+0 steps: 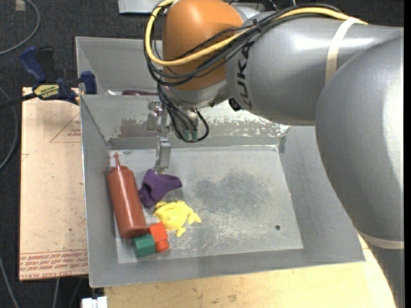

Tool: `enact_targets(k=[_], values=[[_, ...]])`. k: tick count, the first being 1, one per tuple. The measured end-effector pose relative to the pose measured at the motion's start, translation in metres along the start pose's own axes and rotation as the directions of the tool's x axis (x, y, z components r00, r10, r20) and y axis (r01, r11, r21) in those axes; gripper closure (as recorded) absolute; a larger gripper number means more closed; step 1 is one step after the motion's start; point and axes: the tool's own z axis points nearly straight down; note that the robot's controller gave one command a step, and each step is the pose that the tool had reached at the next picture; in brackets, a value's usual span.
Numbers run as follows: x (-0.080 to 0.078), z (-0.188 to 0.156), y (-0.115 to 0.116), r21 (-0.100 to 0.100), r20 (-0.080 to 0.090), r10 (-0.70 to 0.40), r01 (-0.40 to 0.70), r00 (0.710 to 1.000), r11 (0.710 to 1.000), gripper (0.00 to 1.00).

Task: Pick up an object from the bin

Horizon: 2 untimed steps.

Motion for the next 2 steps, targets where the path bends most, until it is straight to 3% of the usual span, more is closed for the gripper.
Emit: enact_targets(k=[1,2], values=[[-0.001,-0.006,-0.001,-0.001,0.007,0.003,-0.003,1.000,1.000,0.00],[0.026,0.031,-0.014,-0.002,0.011,-0.059,0.059,0.998,0.998,0.00]])
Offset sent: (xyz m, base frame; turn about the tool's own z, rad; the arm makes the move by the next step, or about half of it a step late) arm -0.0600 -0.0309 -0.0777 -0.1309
